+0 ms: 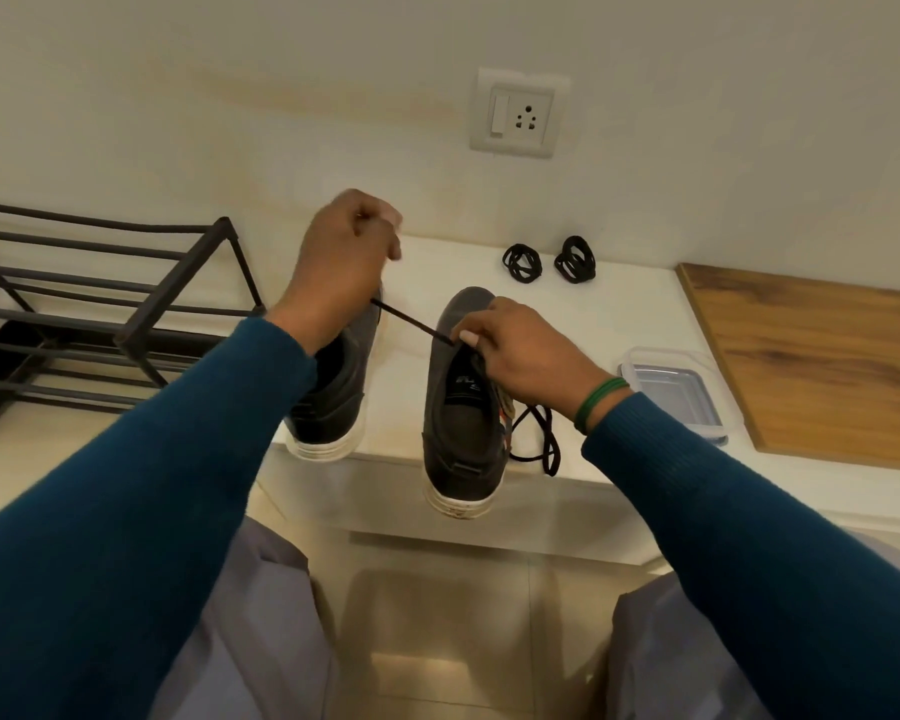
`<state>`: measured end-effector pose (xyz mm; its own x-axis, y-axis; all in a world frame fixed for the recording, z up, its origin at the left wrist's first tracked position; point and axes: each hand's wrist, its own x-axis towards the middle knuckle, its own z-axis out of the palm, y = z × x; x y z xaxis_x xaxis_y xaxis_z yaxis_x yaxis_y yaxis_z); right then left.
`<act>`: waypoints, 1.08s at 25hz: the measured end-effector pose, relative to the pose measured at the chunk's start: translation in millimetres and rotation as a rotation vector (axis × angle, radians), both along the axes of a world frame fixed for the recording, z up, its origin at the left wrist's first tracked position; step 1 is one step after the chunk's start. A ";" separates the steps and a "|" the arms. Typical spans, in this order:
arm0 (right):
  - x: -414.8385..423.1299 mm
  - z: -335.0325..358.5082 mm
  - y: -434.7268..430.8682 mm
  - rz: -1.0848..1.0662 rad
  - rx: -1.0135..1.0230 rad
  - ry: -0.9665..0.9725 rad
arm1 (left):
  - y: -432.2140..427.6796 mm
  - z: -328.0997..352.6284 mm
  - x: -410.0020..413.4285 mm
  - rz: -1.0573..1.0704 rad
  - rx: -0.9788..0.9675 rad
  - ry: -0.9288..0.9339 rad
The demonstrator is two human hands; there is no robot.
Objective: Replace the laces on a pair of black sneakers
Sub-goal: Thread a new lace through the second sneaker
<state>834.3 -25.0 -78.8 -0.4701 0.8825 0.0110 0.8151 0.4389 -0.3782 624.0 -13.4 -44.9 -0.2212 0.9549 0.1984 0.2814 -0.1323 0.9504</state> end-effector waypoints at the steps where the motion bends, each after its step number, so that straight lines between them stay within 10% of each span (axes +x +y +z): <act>1: -0.7 -0.5 -2.0 -0.013 0.015 -0.023 | -7.8 -4.9 2.8 -0.103 -0.017 0.486; 3: 0.5 0.2 -4.3 -0.022 0.049 -0.075 | -15.5 -19.7 12.7 -0.314 -0.211 1.002; 4: 1.9 0.9 -4.4 -0.019 0.064 -0.093 | -17.3 -20.2 20.6 -0.364 -0.255 0.950; 6: 4.3 2.3 -4.4 -0.015 0.072 -0.099 | -15.6 -2.6 23.2 -0.227 -0.106 0.304; 8: 5.7 1.8 -4.3 -0.021 0.058 -0.083 | -10.6 22.1 6.1 -0.031 0.066 -0.728; 10: 6.4 -0.5 -4.7 -0.029 0.043 -0.072 | -8.9 30.3 -5.5 -0.025 0.070 -1.085; 11: 6.6 -1.5 -4.5 -0.030 0.038 -0.072 | -10.2 30.7 -5.1 -0.012 0.020 -0.904; 14: 8.3 -4.2 -4.4 -0.029 0.013 -0.069 | -15.2 1.1 17.3 -0.080 -0.087 0.400; 17: 11.2 -7.4 -2.1 -0.029 0.015 -0.073 | -19.6 -17.2 37.5 -0.322 -0.230 0.893; 23: 14.7 -6.5 0.1 -0.031 -0.031 -0.070 | -21.3 -8.0 28.5 -0.455 -0.381 0.789; 27: 14.5 -4.5 1.4 -0.039 -0.047 -0.077 | -17.4 21.9 20.3 -0.057 -0.022 -0.242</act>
<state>848.8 -23.6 -83.4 -0.4334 0.8988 -0.0660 0.8585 0.3895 -0.3335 644.3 -30.8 -23.0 -0.2052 0.9707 0.1249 0.0384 -0.1196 0.9921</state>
